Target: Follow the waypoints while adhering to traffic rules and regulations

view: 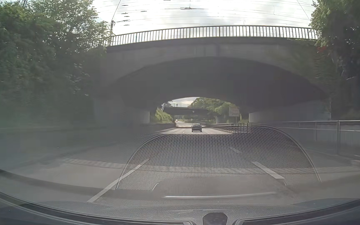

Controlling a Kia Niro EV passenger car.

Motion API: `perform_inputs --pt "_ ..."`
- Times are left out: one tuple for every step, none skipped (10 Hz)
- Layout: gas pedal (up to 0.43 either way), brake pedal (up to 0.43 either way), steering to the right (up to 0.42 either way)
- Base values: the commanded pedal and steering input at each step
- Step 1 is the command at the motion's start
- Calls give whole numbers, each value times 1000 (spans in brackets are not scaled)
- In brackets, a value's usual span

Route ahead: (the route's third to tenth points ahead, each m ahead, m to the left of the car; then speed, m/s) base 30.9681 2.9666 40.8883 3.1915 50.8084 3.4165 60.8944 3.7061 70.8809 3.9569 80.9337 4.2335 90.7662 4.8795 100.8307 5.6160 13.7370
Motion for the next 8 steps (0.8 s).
perform_inputs --pt "87 0 -1" --pt "87 0 -1" --pt "87 0 -1" --pt "87 0 0" --pt "87 0 -1" --pt "87 0 -1" --pt "87 0 -1" --pt "87 0 -1"
